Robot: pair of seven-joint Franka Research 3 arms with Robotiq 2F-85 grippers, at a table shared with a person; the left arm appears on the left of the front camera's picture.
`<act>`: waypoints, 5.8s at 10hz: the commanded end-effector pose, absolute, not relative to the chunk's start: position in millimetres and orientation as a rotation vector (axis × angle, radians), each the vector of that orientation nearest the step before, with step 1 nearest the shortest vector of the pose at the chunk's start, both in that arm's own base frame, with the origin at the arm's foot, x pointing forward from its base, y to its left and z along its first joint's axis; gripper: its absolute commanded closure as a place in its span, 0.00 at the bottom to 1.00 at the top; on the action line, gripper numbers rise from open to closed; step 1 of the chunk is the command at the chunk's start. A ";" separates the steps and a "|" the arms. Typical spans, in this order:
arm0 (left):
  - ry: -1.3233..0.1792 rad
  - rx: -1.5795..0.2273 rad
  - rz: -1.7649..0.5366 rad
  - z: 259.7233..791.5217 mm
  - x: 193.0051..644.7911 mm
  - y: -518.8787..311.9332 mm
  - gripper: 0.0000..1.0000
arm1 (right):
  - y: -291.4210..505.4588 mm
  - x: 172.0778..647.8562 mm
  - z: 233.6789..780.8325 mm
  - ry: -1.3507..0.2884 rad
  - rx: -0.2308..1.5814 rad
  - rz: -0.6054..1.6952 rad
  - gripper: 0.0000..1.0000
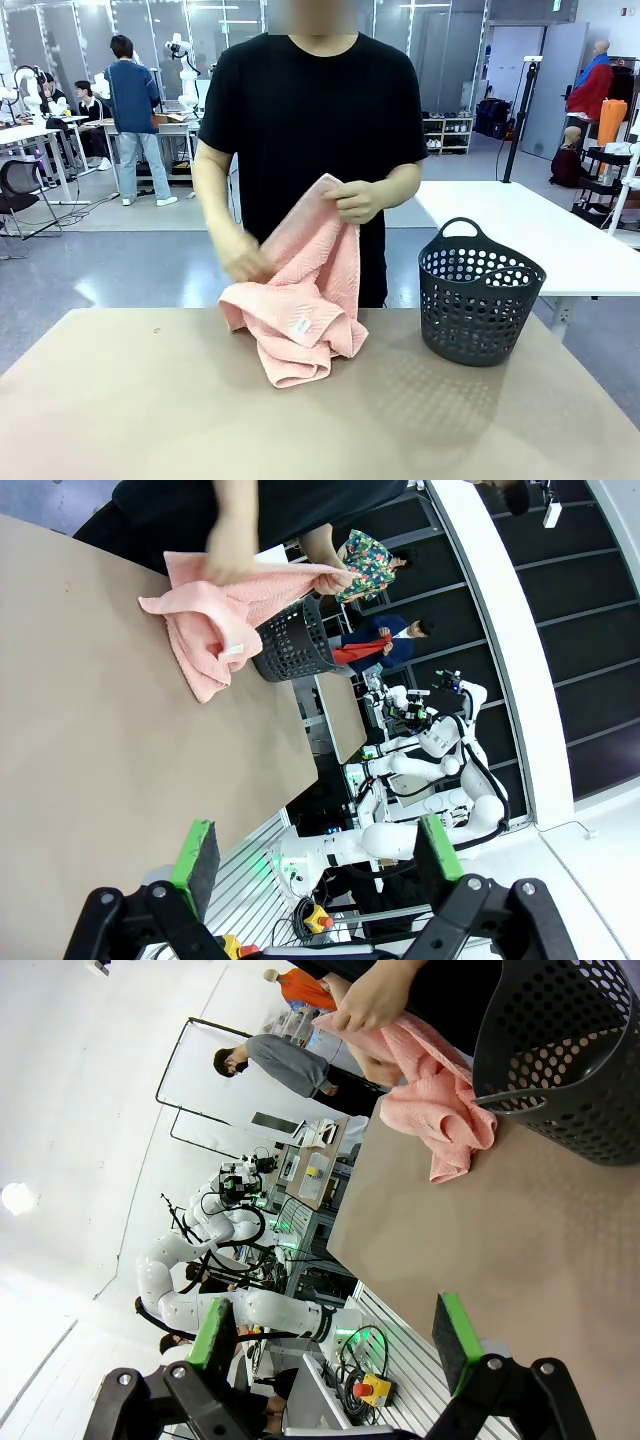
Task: Fold the towel.
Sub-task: Grab the top end of the 100 cm Hotel Towel extended by the human.
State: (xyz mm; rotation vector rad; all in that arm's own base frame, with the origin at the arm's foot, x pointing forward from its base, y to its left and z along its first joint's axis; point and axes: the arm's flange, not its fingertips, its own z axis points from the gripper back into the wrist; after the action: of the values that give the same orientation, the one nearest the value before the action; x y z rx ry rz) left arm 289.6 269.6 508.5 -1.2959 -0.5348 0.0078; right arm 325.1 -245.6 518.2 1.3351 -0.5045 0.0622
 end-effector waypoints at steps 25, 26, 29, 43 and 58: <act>-0.588 -1.121 -0.231 567.3 282.6 252.6 0.00 | -238.5 327.6 580.4 -0.573 1.198 0.349 0.00; -0.582 -1.062 -0.317 587.9 280.6 243.0 0.00 | -228.9 329.0 602.6 -0.578 1.139 0.455 0.00; -0.588 -0.547 -0.840 714.2 282.6 128.4 0.00 | -118.5 327.4 700.5 -0.609 0.751 0.903 0.00; -0.571 -0.293 -1.081 755.5 284.2 24.6 0.00 | -7.5 309.6 746.1 -0.614 0.545 1.164 0.00; -0.445 0.218 -1.679 765.9 385.2 -228.6 0.00 | 212.6 386.3 752.4 -0.484 -0.136 1.407 0.00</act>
State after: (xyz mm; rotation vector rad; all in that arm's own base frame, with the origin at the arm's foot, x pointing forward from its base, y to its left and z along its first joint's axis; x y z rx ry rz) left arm 378.2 -220.8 760.2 0.2261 -0.4250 -1.7432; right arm 383.5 207.5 762.5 -0.1240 -0.4755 1.4275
